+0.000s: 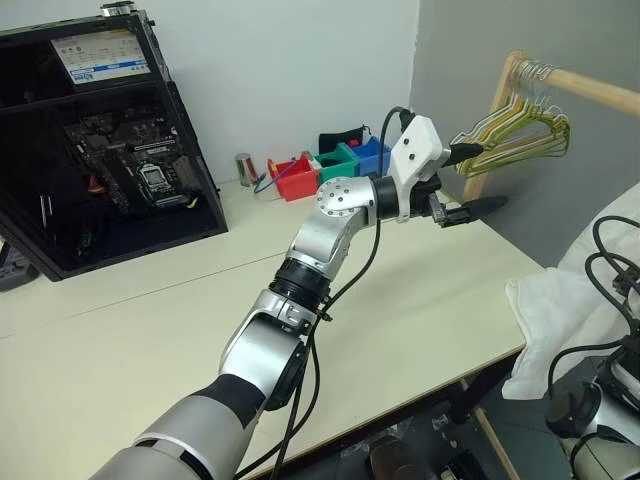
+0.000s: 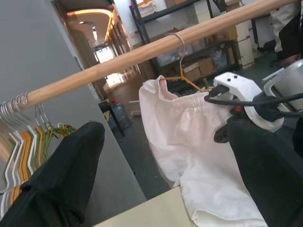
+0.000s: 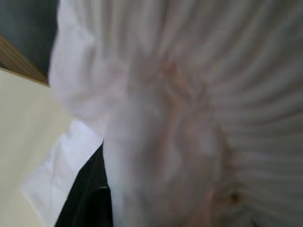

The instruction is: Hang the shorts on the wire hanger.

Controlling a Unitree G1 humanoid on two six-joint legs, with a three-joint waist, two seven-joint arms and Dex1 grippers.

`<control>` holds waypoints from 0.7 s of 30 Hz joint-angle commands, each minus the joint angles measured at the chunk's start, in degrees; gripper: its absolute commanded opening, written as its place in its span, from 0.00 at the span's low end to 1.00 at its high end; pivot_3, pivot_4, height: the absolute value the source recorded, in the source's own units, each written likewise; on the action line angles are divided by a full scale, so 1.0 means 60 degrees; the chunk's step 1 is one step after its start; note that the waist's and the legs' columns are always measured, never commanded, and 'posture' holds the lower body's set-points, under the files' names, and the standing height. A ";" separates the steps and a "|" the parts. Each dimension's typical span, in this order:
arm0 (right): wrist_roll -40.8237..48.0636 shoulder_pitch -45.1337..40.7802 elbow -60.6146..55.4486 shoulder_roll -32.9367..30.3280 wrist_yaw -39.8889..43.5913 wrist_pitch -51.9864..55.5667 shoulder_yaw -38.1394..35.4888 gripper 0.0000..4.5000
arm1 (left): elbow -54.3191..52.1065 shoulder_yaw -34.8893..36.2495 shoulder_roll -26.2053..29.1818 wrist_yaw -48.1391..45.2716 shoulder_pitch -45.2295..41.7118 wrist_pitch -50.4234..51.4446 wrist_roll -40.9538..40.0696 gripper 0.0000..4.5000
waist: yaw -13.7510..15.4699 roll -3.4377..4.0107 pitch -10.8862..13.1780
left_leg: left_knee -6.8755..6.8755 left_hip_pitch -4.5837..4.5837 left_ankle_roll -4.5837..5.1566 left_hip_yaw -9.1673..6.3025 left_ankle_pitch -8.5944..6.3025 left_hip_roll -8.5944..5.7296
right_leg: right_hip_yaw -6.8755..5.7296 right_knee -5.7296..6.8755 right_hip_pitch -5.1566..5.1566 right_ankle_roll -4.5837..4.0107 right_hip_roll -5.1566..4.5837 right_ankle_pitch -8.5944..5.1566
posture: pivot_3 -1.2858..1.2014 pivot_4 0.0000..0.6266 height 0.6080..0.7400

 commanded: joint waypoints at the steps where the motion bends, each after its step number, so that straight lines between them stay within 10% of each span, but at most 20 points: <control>1: -0.0099 0.0441 -0.1130 -0.1098 -0.0140 0.0027 0.1372 0.77 | -0.0165 0.0274 0.0126 0.0099 -0.0318 -0.0189 -0.0040 1.00 | 0.0003 0.0000 0.0000 | 0.0000 0.0000 0.0000 0.0000 0.0000 0.0001 | 0.0000 0.0000 0.0000 0.0001 0.0000 0.0000 | 0.35 0.00 1.00; 5: -0.0071 0.0578 -0.1592 -0.1387 -0.0227 0.0066 0.1885 0.99 | -0.0141 0.0297 0.0131 0.0091 -0.0325 -0.0237 -0.0048 1.00 | -0.0017 -0.0010 0.0001 | -0.0001 0.0000 0.0000 0.0001 0.0000 0.0005 | -0.0002 -0.0009 0.0000 0.0014 0.0002 -0.0008 | 0.35 0.00 1.00; 21: -0.0143 0.0677 -0.3230 -0.2485 -0.0308 0.0067 0.3412 1.00 | -0.0506 0.0354 0.0340 0.0034 0.0006 -0.0023 -0.0100 1.00 | -0.0020 -0.0011 0.0004 | -0.0001 0.0001 0.0000 -0.0004 -0.0001 0.0001 | -0.0006 -0.0014 0.0006 0.0017 -0.0004 -0.0010 | 0.34 0.00 1.00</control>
